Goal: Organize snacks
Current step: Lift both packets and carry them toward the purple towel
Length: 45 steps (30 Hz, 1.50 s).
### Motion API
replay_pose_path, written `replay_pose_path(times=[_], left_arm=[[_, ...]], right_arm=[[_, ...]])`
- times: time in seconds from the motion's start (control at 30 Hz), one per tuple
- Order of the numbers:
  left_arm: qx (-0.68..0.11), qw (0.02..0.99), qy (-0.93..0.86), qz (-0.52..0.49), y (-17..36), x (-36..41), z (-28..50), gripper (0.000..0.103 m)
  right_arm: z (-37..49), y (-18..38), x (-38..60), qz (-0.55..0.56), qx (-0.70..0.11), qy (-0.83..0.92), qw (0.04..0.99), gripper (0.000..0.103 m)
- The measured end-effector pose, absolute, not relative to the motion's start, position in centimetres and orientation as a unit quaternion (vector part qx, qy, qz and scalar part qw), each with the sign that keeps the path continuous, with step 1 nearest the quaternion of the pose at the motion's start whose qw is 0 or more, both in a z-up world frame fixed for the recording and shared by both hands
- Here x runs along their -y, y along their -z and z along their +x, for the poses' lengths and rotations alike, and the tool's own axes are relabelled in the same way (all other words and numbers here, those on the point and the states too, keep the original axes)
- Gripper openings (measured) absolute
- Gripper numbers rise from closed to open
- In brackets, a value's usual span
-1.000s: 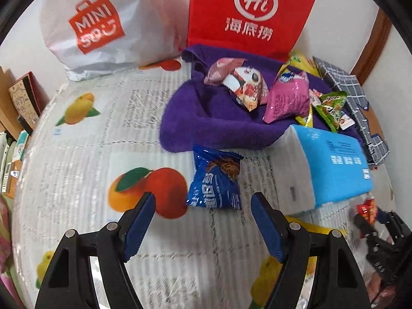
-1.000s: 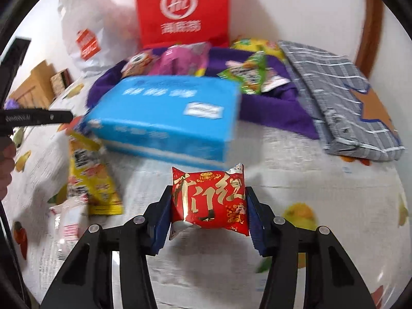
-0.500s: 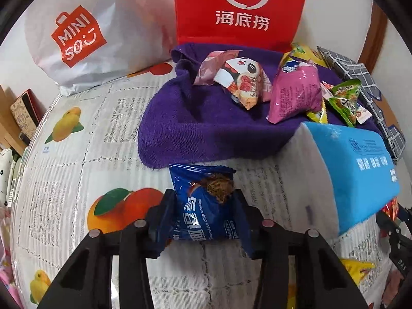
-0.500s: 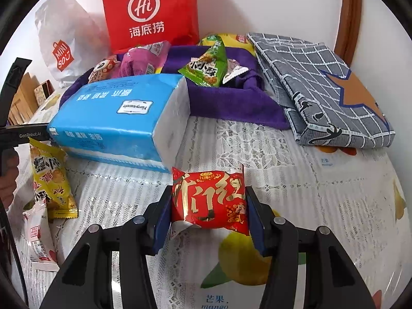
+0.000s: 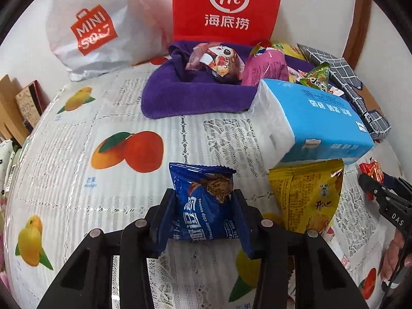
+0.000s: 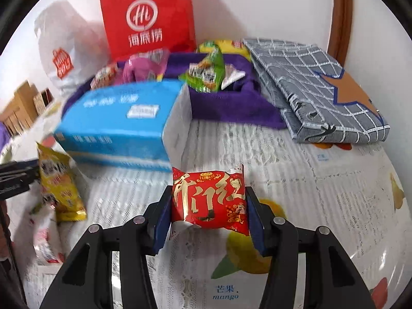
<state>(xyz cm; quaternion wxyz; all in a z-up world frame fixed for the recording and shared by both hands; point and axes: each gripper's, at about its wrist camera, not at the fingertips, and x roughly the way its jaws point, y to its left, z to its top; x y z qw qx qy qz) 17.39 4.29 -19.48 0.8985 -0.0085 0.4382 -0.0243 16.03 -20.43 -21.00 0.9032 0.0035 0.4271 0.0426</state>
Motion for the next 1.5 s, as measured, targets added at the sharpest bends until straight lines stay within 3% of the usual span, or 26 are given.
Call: replay_pose_path(times=[0.7, 0.9, 1.5], left_arm=[[-0.416, 0.909, 0.010, -0.007, 19.7, -3.8, 16.6, 0.045], [-0.422, 0.905, 0.033, -0.031, 19.3, -4.4, 16.4, 0.041], [-0.393, 0.914, 0.079, -0.061, 12.5, -2.7, 11.9, 0.041]], right_arm=[[16.4, 21.4, 20.5, -0.002, -0.435, -0.038, 0.900, 0.056], [16.2, 21.3, 20.6, -0.005, -0.432, -0.039, 0.901, 0.053], [12.2, 15.1, 20.8, 0.008, -0.392, -0.045, 0.919, 0.052]])
